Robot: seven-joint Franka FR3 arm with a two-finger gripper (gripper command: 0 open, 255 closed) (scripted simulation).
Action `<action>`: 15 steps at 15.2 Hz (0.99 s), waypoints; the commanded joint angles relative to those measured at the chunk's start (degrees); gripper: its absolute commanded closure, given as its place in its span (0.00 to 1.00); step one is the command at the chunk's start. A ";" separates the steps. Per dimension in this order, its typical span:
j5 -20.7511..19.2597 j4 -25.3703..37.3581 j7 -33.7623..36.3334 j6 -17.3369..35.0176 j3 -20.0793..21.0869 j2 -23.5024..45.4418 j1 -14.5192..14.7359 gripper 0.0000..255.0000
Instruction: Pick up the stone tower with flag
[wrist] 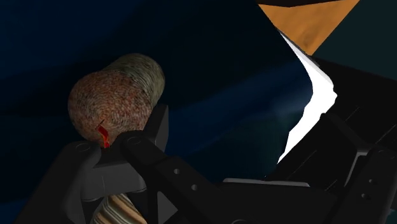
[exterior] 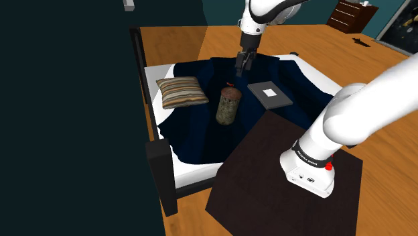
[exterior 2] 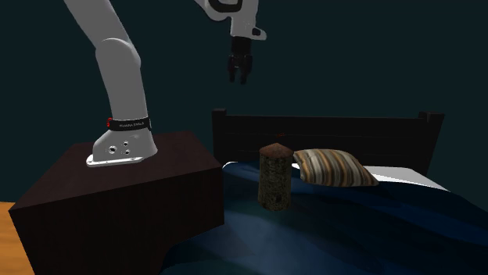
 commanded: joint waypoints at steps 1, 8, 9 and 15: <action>-0.41 1.18 -1.06 3.15 -0.90 4.11 -0.48 0.00; -0.12 6.79 -4.47 12.86 -3.33 19.08 -1.82 0.00; 0.10 7.88 -4.99 14.00 -3.59 21.26 -2.05 0.00; 1.96 15.88 -8.10 19.43 -4.50 34.42 -3.88 0.00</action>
